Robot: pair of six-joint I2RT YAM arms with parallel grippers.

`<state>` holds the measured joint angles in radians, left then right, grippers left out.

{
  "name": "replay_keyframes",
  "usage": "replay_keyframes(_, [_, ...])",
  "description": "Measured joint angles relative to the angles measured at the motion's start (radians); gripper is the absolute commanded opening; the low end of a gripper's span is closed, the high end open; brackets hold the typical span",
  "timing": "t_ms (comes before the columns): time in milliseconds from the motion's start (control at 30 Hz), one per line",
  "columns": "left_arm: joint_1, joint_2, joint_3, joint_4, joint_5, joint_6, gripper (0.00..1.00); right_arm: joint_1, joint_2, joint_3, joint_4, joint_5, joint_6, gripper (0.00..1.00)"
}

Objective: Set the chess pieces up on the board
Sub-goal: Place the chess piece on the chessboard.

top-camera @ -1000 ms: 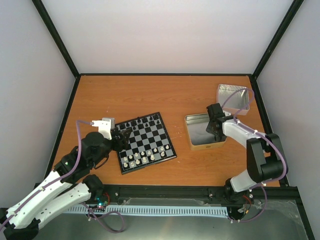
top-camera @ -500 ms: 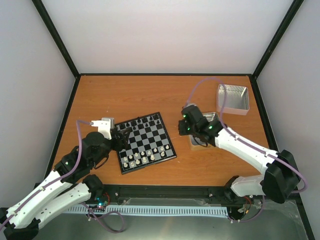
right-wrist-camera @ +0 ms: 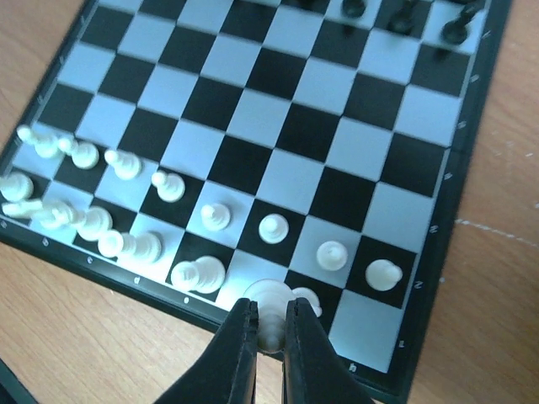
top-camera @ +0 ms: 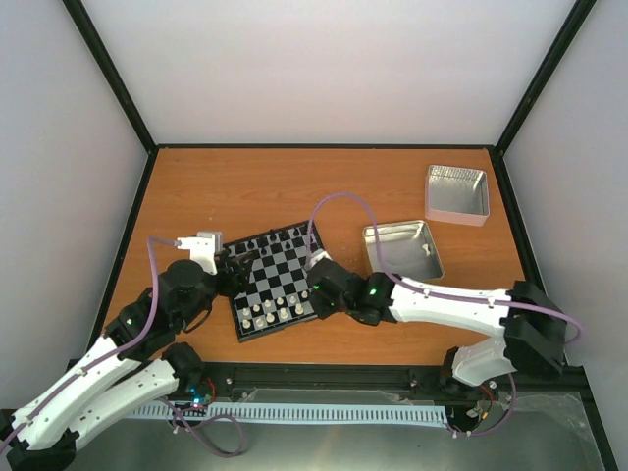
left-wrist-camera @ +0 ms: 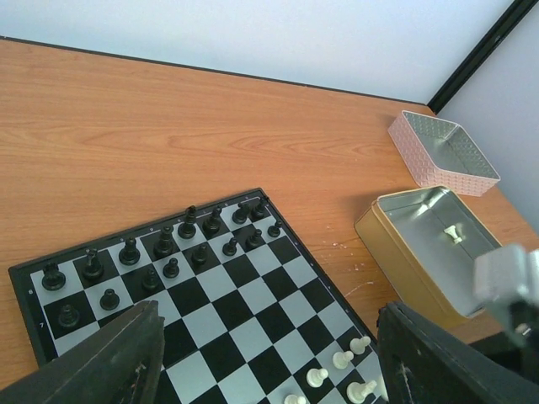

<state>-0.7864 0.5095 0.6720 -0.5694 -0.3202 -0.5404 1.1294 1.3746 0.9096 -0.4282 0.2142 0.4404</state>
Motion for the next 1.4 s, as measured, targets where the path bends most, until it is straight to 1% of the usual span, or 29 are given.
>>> replay_keyframes(100, [0.000, 0.000, 0.000, -0.002, -0.002, 0.000, 0.70, 0.038, 0.061, -0.004, 0.018, 0.018, -0.011, 0.03])
replay_keyframes(233, [0.000, -0.001, 0.000, -0.007, -0.006, -0.001, 0.70, 0.064, 0.099, -0.021, 0.033, 0.026, -0.015, 0.03])
replay_keyframes(667, [0.000, -0.005, 0.000, -0.008, -0.010, -0.003, 0.71, 0.070, 0.184, -0.043, 0.127, 0.032, -0.036, 0.03])
replay_keyframes(933, [0.000, -0.003, 0.000, -0.008, -0.010, -0.003, 0.71, 0.071, 0.223, -0.043, 0.153, 0.038, -0.035, 0.04])
replay_keyframes(1000, [0.000, -0.003, 0.000, -0.008, -0.010, -0.003, 0.71, 0.071, 0.229, -0.043, 0.161, 0.046, -0.034, 0.06])
replay_keyframes(1067, [0.000, -0.003, 0.000, -0.008, -0.010, -0.003, 0.71, 0.071, 0.233, -0.042, 0.168, 0.056, -0.033, 0.12])
replay_keyframes(1200, [0.000, -0.003, 0.000, -0.008, -0.010, -0.003, 0.71, 0.071, 0.241, -0.036, 0.167, 0.065, -0.031, 0.17])
replay_keyframes(1333, [0.000, -0.003, 0.000, -0.009, -0.010, -0.003, 0.71, 0.071, 0.230, -0.035, 0.136, 0.065, -0.022, 0.27])
replay_keyframes(1400, [0.000, -0.003, 0.000, -0.009, -0.010, -0.003, 0.71, 0.071, 0.200, -0.035, 0.117, 0.064, -0.017, 0.28])
